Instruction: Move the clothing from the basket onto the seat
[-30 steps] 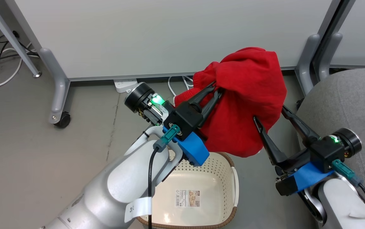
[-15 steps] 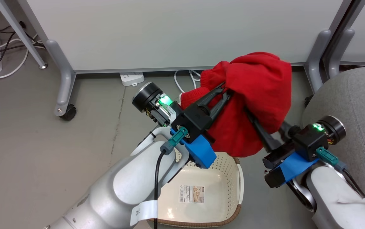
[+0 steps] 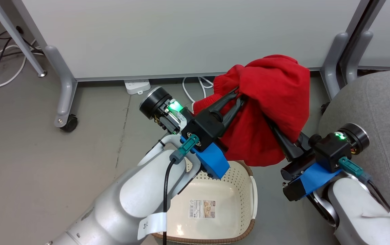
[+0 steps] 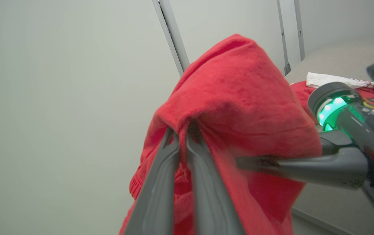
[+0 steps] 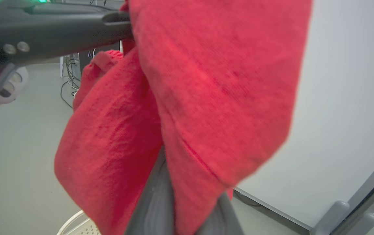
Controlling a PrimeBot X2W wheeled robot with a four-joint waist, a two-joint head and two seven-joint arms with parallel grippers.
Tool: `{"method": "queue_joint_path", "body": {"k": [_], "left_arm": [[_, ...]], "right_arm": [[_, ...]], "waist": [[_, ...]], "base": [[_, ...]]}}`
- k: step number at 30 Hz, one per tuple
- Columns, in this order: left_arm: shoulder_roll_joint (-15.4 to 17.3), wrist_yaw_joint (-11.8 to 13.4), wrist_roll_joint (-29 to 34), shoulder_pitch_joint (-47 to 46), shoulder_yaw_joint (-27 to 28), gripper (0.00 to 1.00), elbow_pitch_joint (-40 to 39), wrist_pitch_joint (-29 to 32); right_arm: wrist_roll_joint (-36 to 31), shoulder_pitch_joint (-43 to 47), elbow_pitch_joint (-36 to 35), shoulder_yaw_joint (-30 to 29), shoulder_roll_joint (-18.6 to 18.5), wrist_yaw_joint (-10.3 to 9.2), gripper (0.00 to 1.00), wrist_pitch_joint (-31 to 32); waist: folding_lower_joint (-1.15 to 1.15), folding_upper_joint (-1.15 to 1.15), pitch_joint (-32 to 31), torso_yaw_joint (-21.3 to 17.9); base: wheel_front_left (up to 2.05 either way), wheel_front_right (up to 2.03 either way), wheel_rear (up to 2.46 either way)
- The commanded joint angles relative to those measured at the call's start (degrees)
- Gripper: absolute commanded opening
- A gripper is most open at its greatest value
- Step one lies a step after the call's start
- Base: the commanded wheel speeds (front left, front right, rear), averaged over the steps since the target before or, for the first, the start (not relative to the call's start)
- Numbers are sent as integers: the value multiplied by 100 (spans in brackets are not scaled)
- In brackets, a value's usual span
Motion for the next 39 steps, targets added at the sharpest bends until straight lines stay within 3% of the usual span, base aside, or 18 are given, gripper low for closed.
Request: {"method": "queue_joint_path", "body": {"k": [1,2,19,39], "left_arm": [[14,13,35,5,43,62,20,-27],[8,21,30,8,50,100,14,-27],[62,51,105,2,147,100,-42,-26],[103,-40,180,46,-83,100,69,-20]], "right_arm": [[26,36,-23,-18,3,1,0,-18],[28,44,-30,-26,3,1,0,-17],[-5,106,-183,-300,50,1,0,-18],[-178,290,-580,-1341,285,1,0,-18]], "waist": [[0,0,-1,-11],[0,0,0,-16],[0,0,226,-311],[0,0,716,-1602]], "base": [[0,0,0],[0,0,0],[0,0,0],[0,0,0]]}}
